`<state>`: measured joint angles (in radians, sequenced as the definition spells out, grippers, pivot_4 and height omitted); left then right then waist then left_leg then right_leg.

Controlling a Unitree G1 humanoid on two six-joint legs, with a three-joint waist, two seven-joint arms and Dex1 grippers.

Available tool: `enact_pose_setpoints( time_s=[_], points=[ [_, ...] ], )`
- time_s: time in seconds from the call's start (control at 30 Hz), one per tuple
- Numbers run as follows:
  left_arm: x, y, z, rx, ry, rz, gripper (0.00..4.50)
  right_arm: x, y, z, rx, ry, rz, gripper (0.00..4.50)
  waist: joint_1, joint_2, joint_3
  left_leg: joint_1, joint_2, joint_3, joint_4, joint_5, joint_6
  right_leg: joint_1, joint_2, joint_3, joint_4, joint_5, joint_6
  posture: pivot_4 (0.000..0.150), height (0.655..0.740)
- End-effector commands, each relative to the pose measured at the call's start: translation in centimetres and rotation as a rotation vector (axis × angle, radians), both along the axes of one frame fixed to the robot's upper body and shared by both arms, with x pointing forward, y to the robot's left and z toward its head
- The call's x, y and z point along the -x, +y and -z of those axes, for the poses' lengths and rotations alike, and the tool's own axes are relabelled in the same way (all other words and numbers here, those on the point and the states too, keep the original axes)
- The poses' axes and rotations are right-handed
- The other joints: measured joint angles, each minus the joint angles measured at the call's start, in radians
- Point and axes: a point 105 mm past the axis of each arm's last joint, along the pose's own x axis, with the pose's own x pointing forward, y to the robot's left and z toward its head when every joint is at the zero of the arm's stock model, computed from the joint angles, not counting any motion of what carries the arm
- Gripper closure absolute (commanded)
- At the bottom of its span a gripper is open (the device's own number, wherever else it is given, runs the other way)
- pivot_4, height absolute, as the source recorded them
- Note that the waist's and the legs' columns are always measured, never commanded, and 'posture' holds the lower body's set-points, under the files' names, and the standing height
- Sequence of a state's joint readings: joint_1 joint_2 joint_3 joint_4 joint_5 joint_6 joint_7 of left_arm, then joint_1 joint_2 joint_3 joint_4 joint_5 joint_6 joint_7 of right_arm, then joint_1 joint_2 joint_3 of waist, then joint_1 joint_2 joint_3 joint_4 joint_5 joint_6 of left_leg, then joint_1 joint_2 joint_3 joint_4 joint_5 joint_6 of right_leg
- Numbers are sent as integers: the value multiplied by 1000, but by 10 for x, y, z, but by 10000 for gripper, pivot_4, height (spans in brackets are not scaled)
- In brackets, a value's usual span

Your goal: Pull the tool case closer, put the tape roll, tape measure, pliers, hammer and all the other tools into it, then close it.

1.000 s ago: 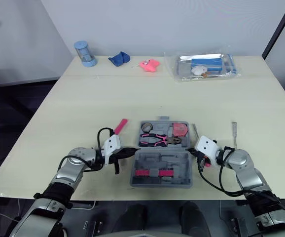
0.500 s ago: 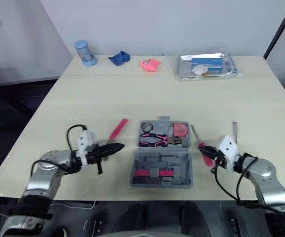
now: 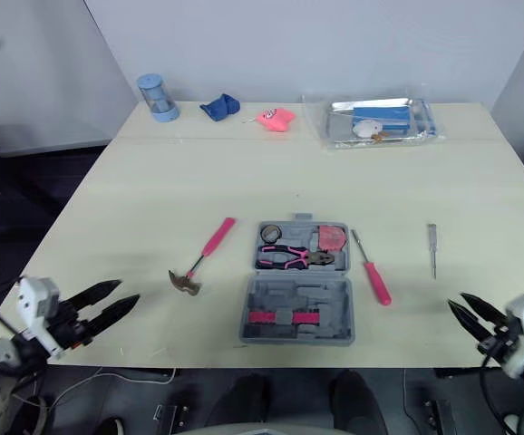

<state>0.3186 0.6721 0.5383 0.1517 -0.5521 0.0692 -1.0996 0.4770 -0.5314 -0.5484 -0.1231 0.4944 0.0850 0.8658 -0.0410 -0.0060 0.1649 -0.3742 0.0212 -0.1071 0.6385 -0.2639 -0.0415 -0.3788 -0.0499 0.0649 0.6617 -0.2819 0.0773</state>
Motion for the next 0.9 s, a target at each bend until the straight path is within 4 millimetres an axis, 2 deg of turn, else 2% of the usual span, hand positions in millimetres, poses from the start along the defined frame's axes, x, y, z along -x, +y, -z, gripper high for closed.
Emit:
enact_pose_setpoints(
  time_s=[0.03,0.1,0.13,0.23,0.4,0.57,0.63,0.73,0.83,0.9],
  points=[
    [11,13,-5,-18,-32,-62,0,12,-21,-8,-8,-48,94,10573,0,-1,0,1,0,1,0,0,0,0,0,0,0,0,0,1500,7400],
    [19,18,-2,-18,-22,-90,0,20,-29,-3,-17,-30,138,1819,0,-1,0,1,0,1,0,0,0,0,0,1,0,-2,-2,1500,7400],
    [20,20,-1,-19,-21,-97,0,24,-31,0,-14,-19,145,792,0,-1,0,1,0,1,0,0,0,0,0,1,0,-1,-2,1500,7400],
    [21,20,-2,-19,-28,-101,0,27,-31,4,-14,-4,146,792,0,-1,0,1,0,2,-1,0,0,0,0,1,0,-1,-1,1500,7400],
    [17,14,-11,-34,-61,-54,0,14,-18,-8,-10,-30,113,792,-1,-1,0,3,0,3,-1,0,0,0,0,2,0,-1,-2,1500,7400],
    [12,-4,-24,-54,-85,96,0,-15,5,-27,-13,-71,85,792,-1,-1,0,3,1,4,-2,0,0,0,0,3,0,0,0,1500,7400],
    [10,-15,-29,-65,-85,202,0,-31,15,-34,-28,-78,87,792,0,-1,0,3,1,4,-2,0,0,0,0,3,0,0,0,1500,7400],
    [-5,-36,-48,-71,-130,360,0,-62,34,-46,-27,-95,98,792,4,-1,0,3,1,4,-2,0,0,0,0,3,0,0,0,1500,7400],
    [-16,-56,-63,-87,-173,494,0,-84,41,-48,-32,-71,155,792,2,-2,1,2,1,3,-1,0,0,0,1,3,1,0,0,1500,7400],
    [-22,-71,-72,-85,-200,561,0,-95,39,-44,-23,-58,213,792,2,-2,1,2,0,3,-1,0,0,0,1,3,1,1,0,1500,7400]
  ],
)
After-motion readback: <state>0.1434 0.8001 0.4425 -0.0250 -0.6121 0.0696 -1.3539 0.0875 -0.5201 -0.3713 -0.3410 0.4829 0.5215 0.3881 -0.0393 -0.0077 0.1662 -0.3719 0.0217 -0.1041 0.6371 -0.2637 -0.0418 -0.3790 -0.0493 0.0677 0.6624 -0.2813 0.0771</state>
